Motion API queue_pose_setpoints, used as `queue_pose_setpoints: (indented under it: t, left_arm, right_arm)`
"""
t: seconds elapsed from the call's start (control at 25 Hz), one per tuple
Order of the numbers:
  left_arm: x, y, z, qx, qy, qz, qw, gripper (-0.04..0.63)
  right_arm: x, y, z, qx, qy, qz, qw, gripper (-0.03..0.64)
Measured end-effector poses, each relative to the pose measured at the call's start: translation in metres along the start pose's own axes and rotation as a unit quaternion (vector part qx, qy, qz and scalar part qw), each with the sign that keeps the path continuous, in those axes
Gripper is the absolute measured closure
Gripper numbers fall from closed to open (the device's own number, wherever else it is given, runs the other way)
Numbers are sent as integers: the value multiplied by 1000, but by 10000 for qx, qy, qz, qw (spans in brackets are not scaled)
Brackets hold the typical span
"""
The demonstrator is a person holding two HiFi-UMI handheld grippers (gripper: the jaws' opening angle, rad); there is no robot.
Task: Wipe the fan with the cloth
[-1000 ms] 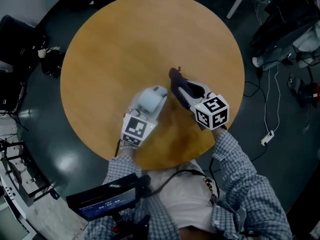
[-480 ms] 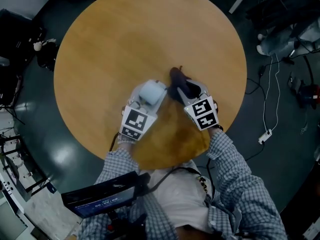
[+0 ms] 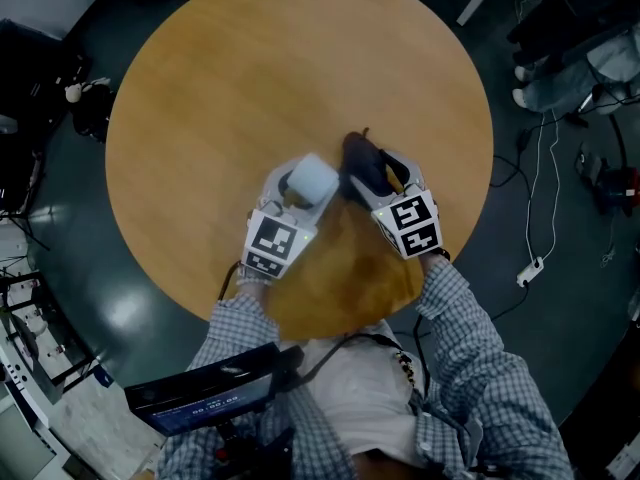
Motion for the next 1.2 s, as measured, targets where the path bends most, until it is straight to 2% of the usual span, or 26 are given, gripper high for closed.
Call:
queue_pose_setpoints:
  t: [0.12, 0.28, 0.4, 0.48, 0.56, 0.76, 0.96, 1.2]
  left_arm:
    - [6, -3, 2, 115, -5, -151, 9998, 357]
    - [9, -20, -1, 139, -32, -283, 9995, 356]
    - [8, -36, 1, 17, -73, -345, 9994, 358]
    - [4, -47, 2, -123, -69, -322, 9994, 370]
    - [-4, -58, 3, -300, -45, -204, 9993, 404]
    - [-32, -77, 11, -546, 49, 44, 9985, 486]
    - [-53, -87, 18, -659, 184, 246, 9974, 574]
    - [-73, -94, 25, -656, 5, 572, 9962, 595]
  right_arm:
    - [-6, -3, 4, 57, 29, 153, 9999, 325]
    - [-25, -9, 4, 151, 16, 435, 9989, 328]
    - [-35, -23, 2, 237, 44, 597, 9979, 354]
    - [-39, -35, 0, 300, 133, 684, 9971, 400]
    - [-42, -46, -2, 399, 229, 779, 9959, 478]
    - [-49, -77, -11, 698, 395, 913, 9926, 615]
    - [-58, -94, -25, 730, 553, 1080, 9899, 614]
    - [-71, -104, -33, 796, 556, 1077, 9894, 614]
Point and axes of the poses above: the fingertips, and each gripper's own axes: y forward along the fingers, z to its right, x out of its underside, the point moved 9 cm from there along -y, backward along the fingers, and after that the axes turned 15 degrees about z, right-handed, at the moved point
